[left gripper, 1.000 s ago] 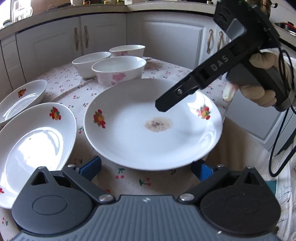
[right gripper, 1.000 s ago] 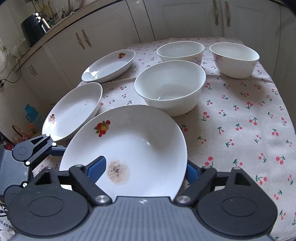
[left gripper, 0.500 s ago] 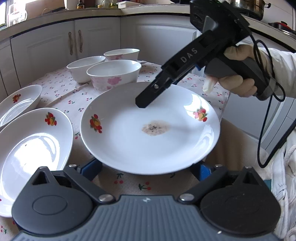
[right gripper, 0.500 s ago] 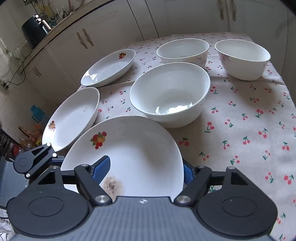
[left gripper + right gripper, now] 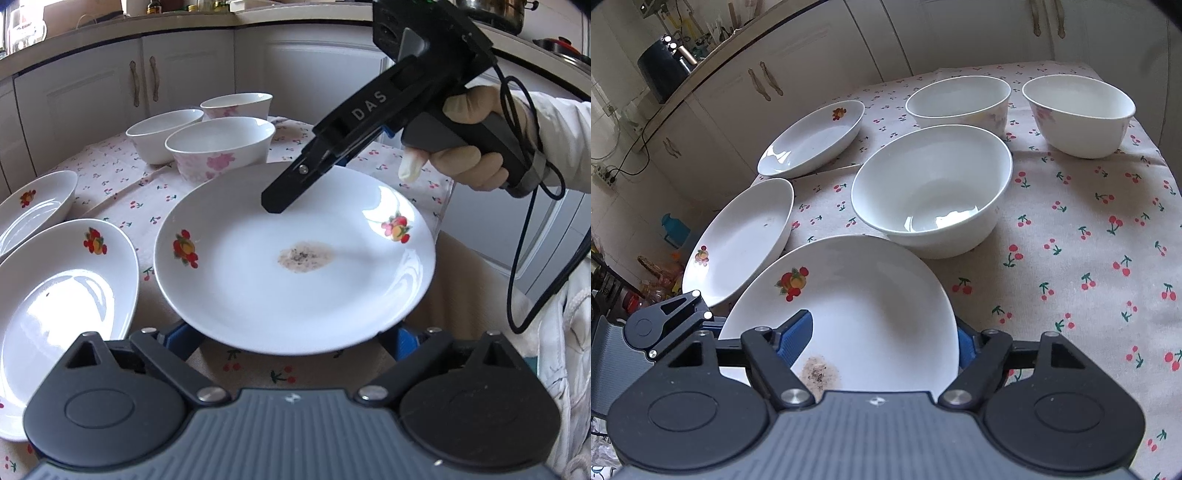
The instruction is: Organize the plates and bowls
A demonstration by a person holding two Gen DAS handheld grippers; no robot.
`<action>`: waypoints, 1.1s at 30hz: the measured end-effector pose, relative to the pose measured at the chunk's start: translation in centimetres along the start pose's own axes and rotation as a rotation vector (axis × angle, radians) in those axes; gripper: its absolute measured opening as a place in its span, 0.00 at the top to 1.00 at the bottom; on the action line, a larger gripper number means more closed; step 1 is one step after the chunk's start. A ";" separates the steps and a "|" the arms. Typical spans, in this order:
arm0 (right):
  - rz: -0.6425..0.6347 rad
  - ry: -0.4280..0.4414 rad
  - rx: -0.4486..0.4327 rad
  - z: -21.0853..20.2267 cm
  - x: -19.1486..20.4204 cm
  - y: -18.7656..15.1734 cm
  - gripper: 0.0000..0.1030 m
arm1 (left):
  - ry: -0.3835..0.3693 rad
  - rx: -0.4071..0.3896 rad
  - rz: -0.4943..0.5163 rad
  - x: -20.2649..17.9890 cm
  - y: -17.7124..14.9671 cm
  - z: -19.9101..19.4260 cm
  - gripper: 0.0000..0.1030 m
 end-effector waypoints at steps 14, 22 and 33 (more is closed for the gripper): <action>0.002 -0.010 0.002 -1.0 0.7 0.4 0.21 | -0.007 -0.003 -0.013 -0.4 0.8 -1.0 0.05; -0.046 0.017 0.008 -1.1 2.9 1.0 0.21 | 0.041 -0.008 -0.026 0.2 1.1 -3.1 0.05; -0.104 0.058 0.007 0.3 6.4 2.6 0.21 | 0.107 -0.029 -0.028 2.2 1.2 -6.0 0.05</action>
Point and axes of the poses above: each gripper's, at about its wrist camera, not at the fingertips, and z roughly the way its jaws point, x to its left, y to its top, the point moved 4 cm from there along z, roughly the way its jaws point, and after that the axes turned 14 degrees about -x, right-handed, at the moved point
